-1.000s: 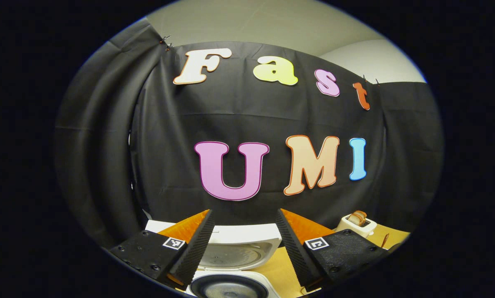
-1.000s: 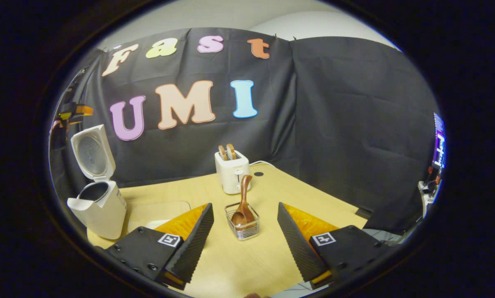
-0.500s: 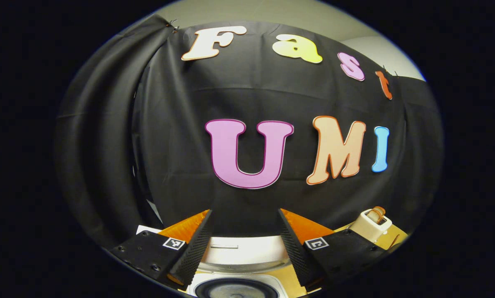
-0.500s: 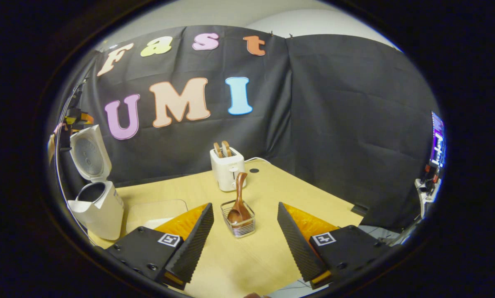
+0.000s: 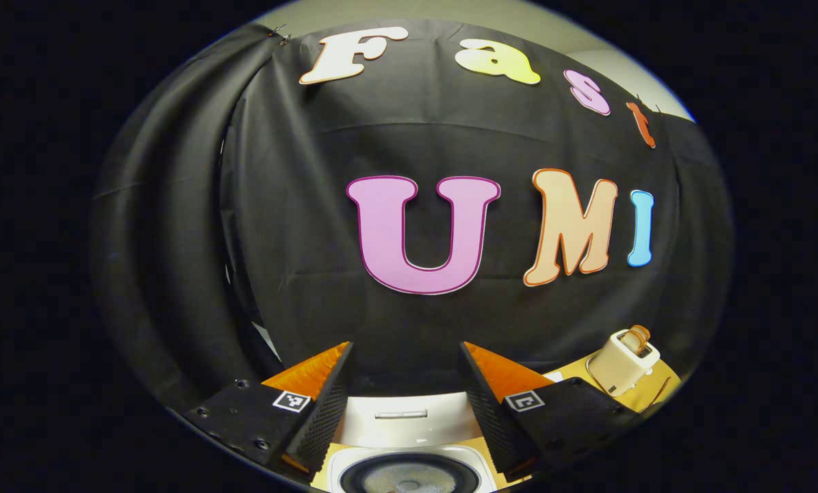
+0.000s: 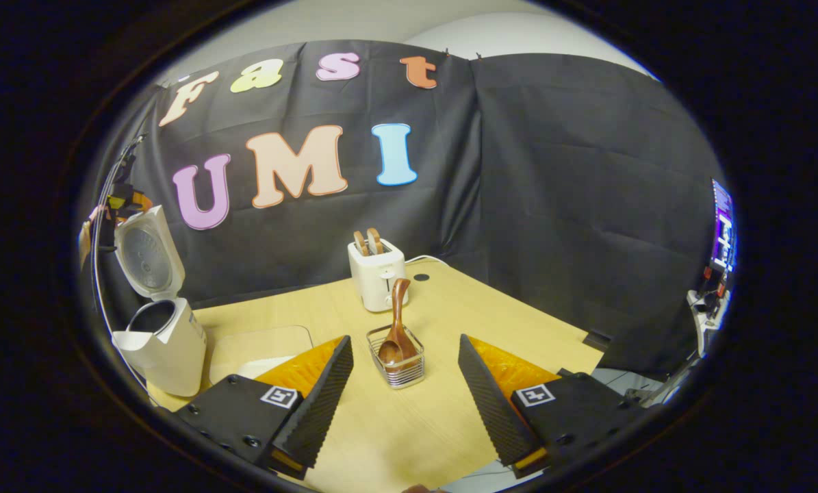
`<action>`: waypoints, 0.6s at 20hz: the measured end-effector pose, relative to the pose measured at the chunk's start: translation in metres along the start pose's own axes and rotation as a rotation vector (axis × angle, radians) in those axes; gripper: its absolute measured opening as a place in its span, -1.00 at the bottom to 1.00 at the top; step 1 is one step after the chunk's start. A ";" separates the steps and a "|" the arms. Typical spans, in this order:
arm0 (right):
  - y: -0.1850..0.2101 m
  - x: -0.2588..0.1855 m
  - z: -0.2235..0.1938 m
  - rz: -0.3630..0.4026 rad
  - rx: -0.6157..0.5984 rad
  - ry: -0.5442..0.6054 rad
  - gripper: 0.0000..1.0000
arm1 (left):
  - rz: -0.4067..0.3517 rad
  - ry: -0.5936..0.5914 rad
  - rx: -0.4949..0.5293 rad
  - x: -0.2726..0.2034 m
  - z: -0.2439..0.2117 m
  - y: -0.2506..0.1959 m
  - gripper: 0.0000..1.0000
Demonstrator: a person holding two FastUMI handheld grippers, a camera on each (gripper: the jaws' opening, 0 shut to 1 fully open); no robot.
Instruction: Close the left gripper, press the button to open the rice cooker; take a wooden spoon from the chopstick holder with the right hand, scoop a spoonful of rice and pour it into the rice cooker, then put the wooden spoon back into the chopstick holder.
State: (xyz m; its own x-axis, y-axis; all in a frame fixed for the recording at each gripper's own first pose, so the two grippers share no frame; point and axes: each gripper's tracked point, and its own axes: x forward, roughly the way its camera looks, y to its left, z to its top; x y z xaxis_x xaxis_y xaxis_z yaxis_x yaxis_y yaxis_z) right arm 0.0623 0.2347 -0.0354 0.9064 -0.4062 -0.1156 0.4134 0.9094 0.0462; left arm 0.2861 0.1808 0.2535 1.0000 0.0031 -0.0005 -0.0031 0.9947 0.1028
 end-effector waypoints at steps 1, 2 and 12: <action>0.001 0.000 0.000 0.004 0.003 -0.002 1.00 | -0.003 0.000 0.003 -0.007 -0.003 0.000 0.74; 0.001 -0.001 0.001 0.008 0.005 -0.002 1.00 | -0.005 -0.006 0.008 -0.014 -0.006 -0.002 0.74; -0.003 -0.001 0.012 0.044 -0.028 -0.039 0.99 | -0.009 0.015 0.000 -0.106 -0.076 -0.011 0.69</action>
State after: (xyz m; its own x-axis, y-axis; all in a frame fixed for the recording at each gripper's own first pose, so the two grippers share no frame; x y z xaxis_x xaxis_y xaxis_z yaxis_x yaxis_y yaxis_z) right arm 0.0616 0.2312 -0.0240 0.9265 -0.3687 -0.0757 0.3713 0.9283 0.0226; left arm 0.1800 0.1768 0.1771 0.9999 -0.0044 -0.0163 0.0060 0.9947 0.1023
